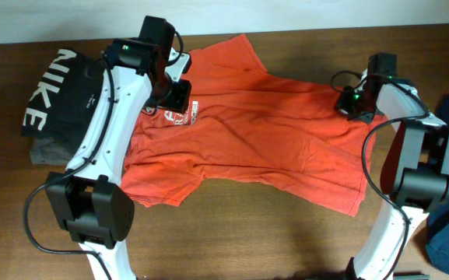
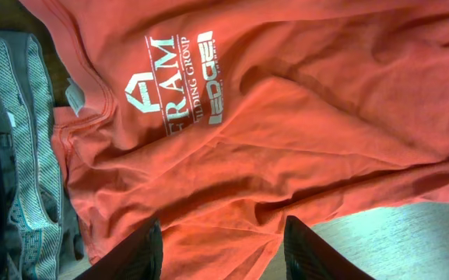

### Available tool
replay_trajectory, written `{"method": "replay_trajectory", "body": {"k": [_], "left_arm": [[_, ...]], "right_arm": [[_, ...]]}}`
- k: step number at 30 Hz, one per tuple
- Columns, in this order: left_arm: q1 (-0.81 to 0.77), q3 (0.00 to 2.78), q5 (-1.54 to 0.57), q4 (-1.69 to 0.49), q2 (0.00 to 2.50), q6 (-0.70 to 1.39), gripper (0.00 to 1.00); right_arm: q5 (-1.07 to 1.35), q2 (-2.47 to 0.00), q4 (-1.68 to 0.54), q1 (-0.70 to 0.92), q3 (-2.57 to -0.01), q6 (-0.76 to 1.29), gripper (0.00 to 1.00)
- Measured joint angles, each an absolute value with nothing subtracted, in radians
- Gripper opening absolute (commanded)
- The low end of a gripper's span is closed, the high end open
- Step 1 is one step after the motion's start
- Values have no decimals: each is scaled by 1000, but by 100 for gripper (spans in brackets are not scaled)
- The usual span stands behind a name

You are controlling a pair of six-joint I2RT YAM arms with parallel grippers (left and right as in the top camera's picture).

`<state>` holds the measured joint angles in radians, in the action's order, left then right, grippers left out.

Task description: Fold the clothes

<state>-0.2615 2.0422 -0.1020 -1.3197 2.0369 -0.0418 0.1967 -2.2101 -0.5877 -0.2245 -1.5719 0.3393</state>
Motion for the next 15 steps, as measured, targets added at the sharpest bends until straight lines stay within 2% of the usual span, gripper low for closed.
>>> {"method": "replay_trajectory", "body": {"k": [9,13,14,15], "left_arm": [[-262,2042,-102,-1324,2037,-42,51],[-262,2042,-102,-1316,2037,-45,61],[-262,2042,-102,-1315,2037,-45,61],[-262,2042,-102,-1314,2037,-45,61]], "right_arm": [[295,-2347,-202,-226,-1639,500,4],[318,-2389,-213,-228,-1714,520,4],[323,-2399,-236,-230,-1740,522,12],[331,-2410,-262,-233,-1769,522,30]]}}
